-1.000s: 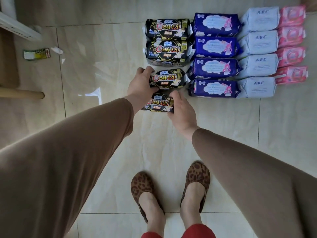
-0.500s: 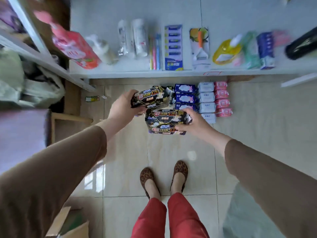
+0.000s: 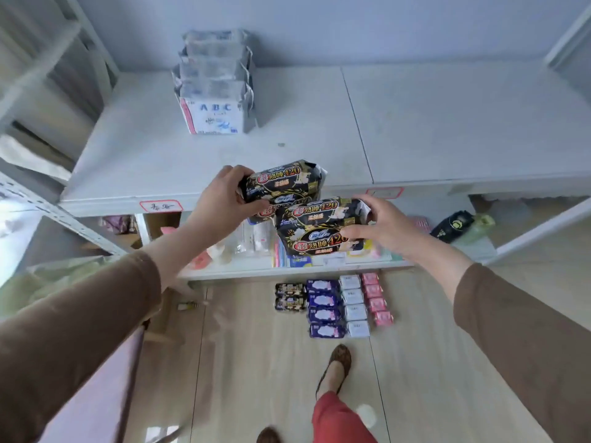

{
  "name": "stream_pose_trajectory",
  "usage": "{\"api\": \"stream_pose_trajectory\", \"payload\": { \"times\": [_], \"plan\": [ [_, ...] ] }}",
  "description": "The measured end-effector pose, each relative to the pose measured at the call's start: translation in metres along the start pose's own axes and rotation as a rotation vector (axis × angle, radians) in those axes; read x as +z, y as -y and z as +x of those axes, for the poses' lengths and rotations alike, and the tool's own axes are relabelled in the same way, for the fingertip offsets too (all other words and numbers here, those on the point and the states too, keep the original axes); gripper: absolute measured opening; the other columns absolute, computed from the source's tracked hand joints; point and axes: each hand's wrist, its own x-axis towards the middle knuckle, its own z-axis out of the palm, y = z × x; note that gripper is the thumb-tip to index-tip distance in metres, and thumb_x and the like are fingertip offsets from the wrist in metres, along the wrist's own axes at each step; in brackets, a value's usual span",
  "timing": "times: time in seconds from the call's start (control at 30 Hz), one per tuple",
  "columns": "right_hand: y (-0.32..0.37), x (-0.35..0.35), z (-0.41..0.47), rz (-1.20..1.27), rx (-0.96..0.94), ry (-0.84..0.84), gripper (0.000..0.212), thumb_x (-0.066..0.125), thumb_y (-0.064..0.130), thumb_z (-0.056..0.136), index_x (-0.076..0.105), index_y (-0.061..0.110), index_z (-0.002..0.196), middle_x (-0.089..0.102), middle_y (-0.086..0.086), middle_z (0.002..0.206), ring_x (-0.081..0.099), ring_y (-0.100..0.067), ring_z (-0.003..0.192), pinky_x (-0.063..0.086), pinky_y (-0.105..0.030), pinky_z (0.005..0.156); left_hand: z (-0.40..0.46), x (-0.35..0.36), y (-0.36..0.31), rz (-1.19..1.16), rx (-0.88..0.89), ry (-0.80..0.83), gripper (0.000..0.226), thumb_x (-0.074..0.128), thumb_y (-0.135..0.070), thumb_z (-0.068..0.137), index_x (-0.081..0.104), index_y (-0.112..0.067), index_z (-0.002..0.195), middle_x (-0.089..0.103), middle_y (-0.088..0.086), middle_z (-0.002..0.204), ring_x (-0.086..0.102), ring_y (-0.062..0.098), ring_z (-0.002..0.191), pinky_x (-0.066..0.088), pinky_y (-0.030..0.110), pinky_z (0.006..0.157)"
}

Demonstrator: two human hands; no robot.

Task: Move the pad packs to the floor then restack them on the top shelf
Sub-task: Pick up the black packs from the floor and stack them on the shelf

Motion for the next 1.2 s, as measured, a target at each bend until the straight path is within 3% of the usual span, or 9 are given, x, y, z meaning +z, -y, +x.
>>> {"api": "stream_pose_trajectory", "payload": {
  "times": [0.17, 0.3, 0.43, 0.5, 0.6, 0.7, 0.87, 1.0, 1.2],
  "plan": [
    [0.031, -0.065, 0.048, 0.058, -0.078, 0.000, 0.047, 0.085, 0.014, 0.076, 0.062, 0.022, 0.116, 0.075, 0.003, 0.105, 0.071, -0.010, 0.094, 0.056, -0.022, 0.081, 0.085, -0.028, -0.044, 0.037, 0.016, -0.046, 0.047, 0.082, -0.040, 0.074, 0.059, -0.026, 0.112, 0.055, -0.005, 0.104, 0.057, 0.013, 0.083, 0.044, 0.030, 0.072],
    [0.045, -0.101, 0.089, 0.044, -0.134, 0.007, 0.043, 0.083, 0.012, 0.077, 0.062, 0.019, 0.114, 0.074, 0.008, 0.096, 0.069, 0.001, 0.082, 0.050, -0.011, 0.068, 0.147, -0.034, -0.063, 0.102, 0.033, -0.053, 0.047, 0.081, -0.037, 0.075, 0.061, -0.022, 0.114, 0.056, -0.001, 0.107, 0.055, 0.019, 0.087, 0.046, 0.033, 0.076],
    [0.051, -0.119, 0.131, 0.040, -0.150, -0.004, 0.044, 0.082, 0.009, 0.079, 0.059, 0.012, 0.117, 0.071, 0.004, 0.099, 0.067, 0.005, 0.076, 0.050, -0.011, 0.063, 0.203, -0.035, -0.064, 0.160, -0.008, -0.053, 0.043, 0.080, -0.039, 0.074, 0.061, -0.022, 0.109, 0.059, -0.004, 0.099, 0.055, 0.014, 0.078, 0.038, 0.026, 0.058],
    [0.053, -0.124, 0.154, 0.047, -0.156, -0.016, 0.043, 0.081, 0.008, 0.080, 0.058, 0.014, 0.116, 0.071, 0.006, 0.099, 0.067, 0.006, 0.075, 0.049, -0.011, 0.062, 0.233, -0.038, -0.059, 0.168, -0.023, -0.056, 0.042, 0.081, -0.039, 0.074, 0.061, -0.021, 0.106, 0.061, -0.005, 0.095, 0.057, 0.016, 0.080, 0.039, 0.025, 0.058],
    [0.055, -0.125, 0.181, 0.049, -0.164, -0.038, 0.042, 0.081, 0.009, 0.080, 0.058, 0.015, 0.115, 0.070, 0.007, 0.098, 0.065, 0.007, 0.072, 0.049, -0.011, 0.060, 0.271, -0.043, -0.050, 0.202, -0.049, -0.039, 0.041, 0.081, -0.039, 0.074, 0.061, -0.021, 0.104, 0.064, -0.003, 0.093, 0.059, 0.018, 0.082, 0.044, 0.029, 0.063],
    [0.058, -0.122, 0.217, 0.056, -0.157, -0.072, 0.041, 0.081, 0.009, 0.081, 0.058, 0.014, 0.114, 0.070, 0.008, 0.096, 0.064, 0.007, 0.066, 0.049, -0.011, 0.053, 0.320, -0.047, -0.036, 0.272, -0.057, -0.014, 0.036, 0.081, -0.035, 0.075, 0.061, -0.019, 0.101, 0.065, 0.001, 0.092, 0.059, 0.023, 0.085, 0.039, 0.030, 0.062],
    [0.066, -0.105, 0.281, 0.042, -0.133, -0.123, 0.041, 0.082, 0.015, 0.080, 0.058, 0.019, 0.113, 0.071, 0.008, 0.100, 0.065, 0.003, 0.070, 0.051, -0.016, 0.059, 0.405, -0.048, -0.006, 0.282, -0.034, 0.000, 0.036, 0.081, -0.029, 0.076, 0.062, -0.017, 0.104, 0.067, 0.004, 0.098, 0.062, 0.025, 0.090, 0.052, 0.037, 0.076],
    [0.066, -0.092, 0.321, 0.071, -0.103, -0.194, 0.041, 0.081, 0.011, 0.080, 0.057, 0.017, 0.112, 0.069, 0.009, 0.096, 0.063, 0.004, 0.061, 0.045, -0.010, 0.053, 0.467, -0.041, 0.015, 0.324, 0.039, 0.018, 0.044, 0.080, -0.030, 0.076, 0.061, -0.015, 0.113, 0.060, 0.008, 0.107, 0.058, 0.026, 0.095, 0.044, 0.033, 0.076],
    [0.066, -0.082, 0.358, 0.133, -0.040, -0.245, 0.041, 0.080, 0.008, 0.081, 0.056, 0.014, 0.115, 0.069, 0.004, 0.104, 0.071, -0.001, 0.071, 0.050, -0.016, 0.051, 0.526, -0.021, 0.043, 0.387, 0.070, 0.018, 0.043, 0.075, -0.033, 0.081, 0.058, -0.007, 0.111, 0.054, 0.014, 0.111, 0.057, 0.032, 0.097, 0.045, 0.038, 0.080]
  ]
}}
